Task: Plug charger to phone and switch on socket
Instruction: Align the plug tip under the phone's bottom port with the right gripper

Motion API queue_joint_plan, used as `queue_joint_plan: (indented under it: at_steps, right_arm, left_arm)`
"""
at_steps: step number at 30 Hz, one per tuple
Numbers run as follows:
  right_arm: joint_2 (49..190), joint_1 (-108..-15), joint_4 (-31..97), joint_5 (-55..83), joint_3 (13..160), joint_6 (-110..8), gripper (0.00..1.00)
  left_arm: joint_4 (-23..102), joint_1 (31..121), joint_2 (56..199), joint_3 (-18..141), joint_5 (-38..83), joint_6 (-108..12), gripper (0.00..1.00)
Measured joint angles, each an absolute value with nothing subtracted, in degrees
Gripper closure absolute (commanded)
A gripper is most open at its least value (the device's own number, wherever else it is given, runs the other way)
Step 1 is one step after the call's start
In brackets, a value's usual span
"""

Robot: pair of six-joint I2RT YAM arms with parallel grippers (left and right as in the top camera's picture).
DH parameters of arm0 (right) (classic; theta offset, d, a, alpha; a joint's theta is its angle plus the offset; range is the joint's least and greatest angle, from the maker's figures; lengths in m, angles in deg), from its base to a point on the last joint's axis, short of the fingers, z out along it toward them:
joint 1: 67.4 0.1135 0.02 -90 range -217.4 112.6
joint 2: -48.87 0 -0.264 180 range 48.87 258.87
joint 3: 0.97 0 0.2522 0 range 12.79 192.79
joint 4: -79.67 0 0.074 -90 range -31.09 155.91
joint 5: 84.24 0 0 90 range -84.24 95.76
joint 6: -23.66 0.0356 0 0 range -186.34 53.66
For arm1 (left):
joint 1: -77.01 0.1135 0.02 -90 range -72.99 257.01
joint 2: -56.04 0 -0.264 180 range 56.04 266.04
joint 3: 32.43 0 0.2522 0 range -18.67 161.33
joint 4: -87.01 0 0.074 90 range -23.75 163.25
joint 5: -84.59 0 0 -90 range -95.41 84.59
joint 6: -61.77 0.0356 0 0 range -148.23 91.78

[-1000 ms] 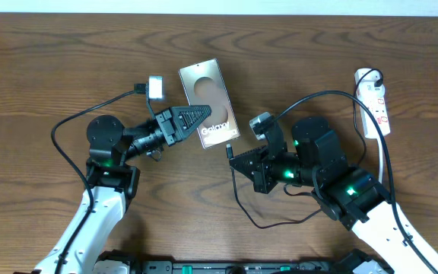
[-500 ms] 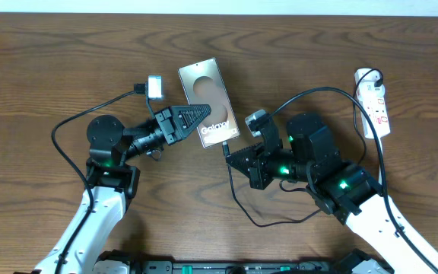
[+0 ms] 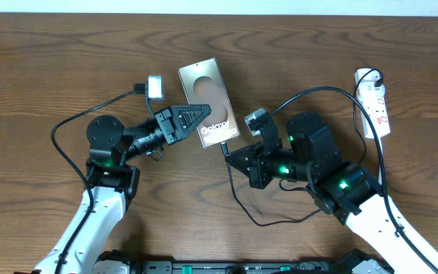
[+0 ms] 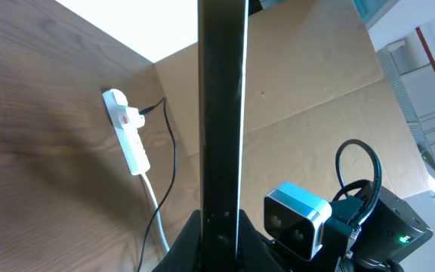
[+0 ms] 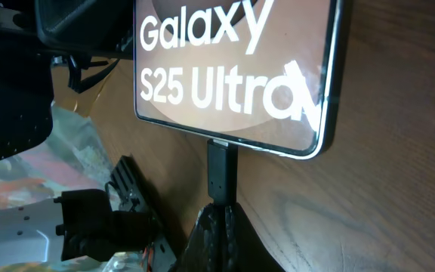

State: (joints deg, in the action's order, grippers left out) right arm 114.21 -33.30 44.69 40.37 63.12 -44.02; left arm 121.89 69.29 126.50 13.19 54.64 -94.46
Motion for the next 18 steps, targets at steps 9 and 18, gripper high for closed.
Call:
queue_joint_plan:
  at_steps: [9, 18]
  right_arm:
    - [114.21, -33.30, 43.99, 41.70, 63.12, -44.02, 0.99]
    - [114.21, -33.30, 43.91, 42.03, 63.12, -44.02, 0.99]
  left_arm:
    - [121.87, 69.29, 126.50, 13.19, 54.64, -94.20, 0.93]
    - [121.87, 69.29, 126.50, 13.19, 54.64, -93.96, 0.93]
